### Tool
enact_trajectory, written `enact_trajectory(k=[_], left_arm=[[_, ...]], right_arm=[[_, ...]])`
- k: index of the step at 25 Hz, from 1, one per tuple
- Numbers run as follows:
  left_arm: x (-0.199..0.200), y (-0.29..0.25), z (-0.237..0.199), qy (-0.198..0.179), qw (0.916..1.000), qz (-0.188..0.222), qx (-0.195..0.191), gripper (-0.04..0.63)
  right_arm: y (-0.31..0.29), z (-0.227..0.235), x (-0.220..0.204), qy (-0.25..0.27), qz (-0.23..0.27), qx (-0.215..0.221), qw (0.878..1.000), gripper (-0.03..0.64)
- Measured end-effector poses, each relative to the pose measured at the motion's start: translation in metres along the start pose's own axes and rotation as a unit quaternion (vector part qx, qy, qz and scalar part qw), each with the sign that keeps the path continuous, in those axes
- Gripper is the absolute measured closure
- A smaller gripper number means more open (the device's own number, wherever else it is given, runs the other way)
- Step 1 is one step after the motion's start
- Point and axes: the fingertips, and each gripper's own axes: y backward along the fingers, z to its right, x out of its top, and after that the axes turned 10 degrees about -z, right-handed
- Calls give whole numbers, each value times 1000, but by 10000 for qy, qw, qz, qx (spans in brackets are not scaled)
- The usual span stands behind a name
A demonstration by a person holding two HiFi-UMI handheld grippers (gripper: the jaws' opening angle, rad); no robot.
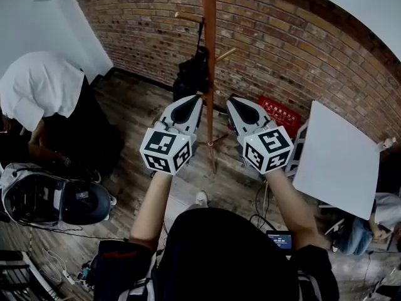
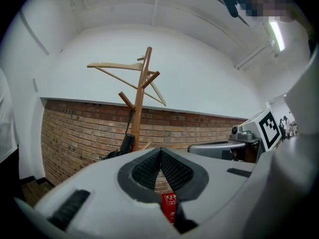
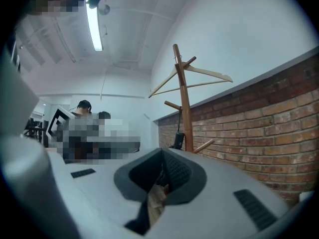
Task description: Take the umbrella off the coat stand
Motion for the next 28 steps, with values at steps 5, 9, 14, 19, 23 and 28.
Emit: enact_trajectory(k=[5,9,14,19,23,28], left_arm=[[8,-13,-28,27,9999,-10,-102,578],[9,-21,-46,47,9998,-23,-176,578],[12,-26,-65,75,9996,20,-279,578],[11,-33,-78,87,9991,24,-415,578],[12,-37,-86,76,9983,38,-574,578],[6,-41,-97,115,9980,26,-616,578]], right_arm=[[-29,6,11,-114,3,-55,9999,588],[-48,10,16,-109,-15,-143,9998,588],[-68,9,22,-68,-32,-213,9997,588],[-85,10,27,-17,-50,-322,9995,588],[-95,10,29,-1,-63,-433,9990,588],[-99,14,28,-9,-61,-551,9985,588]])
